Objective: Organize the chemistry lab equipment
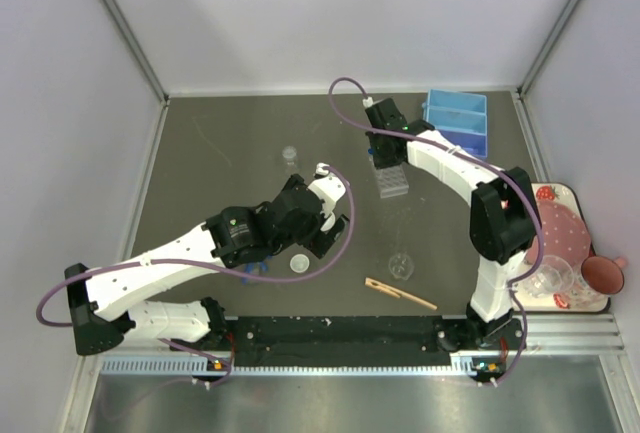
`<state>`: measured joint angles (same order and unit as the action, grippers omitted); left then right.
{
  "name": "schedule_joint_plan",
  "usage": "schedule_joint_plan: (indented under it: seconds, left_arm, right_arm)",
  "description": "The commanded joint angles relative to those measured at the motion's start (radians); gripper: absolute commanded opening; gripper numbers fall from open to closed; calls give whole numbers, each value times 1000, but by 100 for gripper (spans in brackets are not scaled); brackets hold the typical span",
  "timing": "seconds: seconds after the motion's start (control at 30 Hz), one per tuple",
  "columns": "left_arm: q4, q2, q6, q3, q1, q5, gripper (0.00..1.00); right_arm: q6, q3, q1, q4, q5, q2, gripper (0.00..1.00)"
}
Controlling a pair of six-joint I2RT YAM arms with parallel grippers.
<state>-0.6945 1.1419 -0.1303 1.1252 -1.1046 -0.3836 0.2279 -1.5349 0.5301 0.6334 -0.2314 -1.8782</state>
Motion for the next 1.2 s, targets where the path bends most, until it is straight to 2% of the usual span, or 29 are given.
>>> schedule_joint_plan:
  seconds: [0.0, 0.57, 0.87, 1.17]
  left_arm:
    - [46, 1, -14, -2, 5, -8, 99]
    - [44, 7, -12, 2, 6, 0, 99]
    - [44, 7, -14, -1, 8, 3, 99]
    - [44, 21, -12, 2, 12, 8, 99]
  right_arm:
    - [-4, 21, 10, 38, -17, 27, 0]
    - [-2, 7, 10, 38, -2, -18, 0]
    - [2, 9, 11, 37, 6, -22, 27]
    - [10, 2, 11, 37, 10, 2, 40]
